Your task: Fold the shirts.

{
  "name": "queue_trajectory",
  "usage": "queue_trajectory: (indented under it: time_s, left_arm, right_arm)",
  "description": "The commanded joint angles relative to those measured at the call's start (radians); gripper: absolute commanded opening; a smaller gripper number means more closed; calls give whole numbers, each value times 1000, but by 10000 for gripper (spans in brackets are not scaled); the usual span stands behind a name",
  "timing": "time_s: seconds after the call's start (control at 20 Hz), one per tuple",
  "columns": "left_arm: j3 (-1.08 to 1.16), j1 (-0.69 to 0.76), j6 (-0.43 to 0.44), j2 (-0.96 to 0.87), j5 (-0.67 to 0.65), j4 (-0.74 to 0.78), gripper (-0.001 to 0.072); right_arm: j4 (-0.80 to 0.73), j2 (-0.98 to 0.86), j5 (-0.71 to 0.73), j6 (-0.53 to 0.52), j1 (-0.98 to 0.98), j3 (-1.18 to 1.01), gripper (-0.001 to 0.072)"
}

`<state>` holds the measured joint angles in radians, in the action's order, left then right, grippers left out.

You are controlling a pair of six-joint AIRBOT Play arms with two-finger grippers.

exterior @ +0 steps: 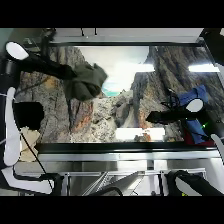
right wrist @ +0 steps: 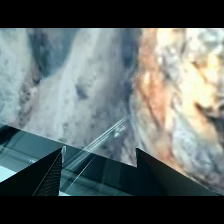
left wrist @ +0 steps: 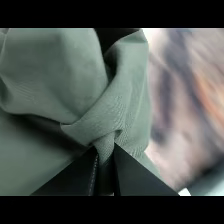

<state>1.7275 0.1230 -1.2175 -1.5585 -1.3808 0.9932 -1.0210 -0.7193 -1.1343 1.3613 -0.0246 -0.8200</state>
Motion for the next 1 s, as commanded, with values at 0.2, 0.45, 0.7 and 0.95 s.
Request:
queue_trajectory:
  time_s: [0.2,0.45,0.7,0.95]
  left_arm:
    - [-439,293,-18,159,29,-17,21]
    - [-451,256,-60,159,6,-16,688]
    - [-526,64,-67,159,12,-18,688]
    - [-735,-51,-31,156,222,-20,688]
  right_arm:
    - [-9,88,-87,-9,-2,-1,502]
    - [98,23,-86,-76,-2,-1,502]
    - [100,-106,21,-98,-2,-1,502]
    - [267,-286,97,-221,-2,-1,501]
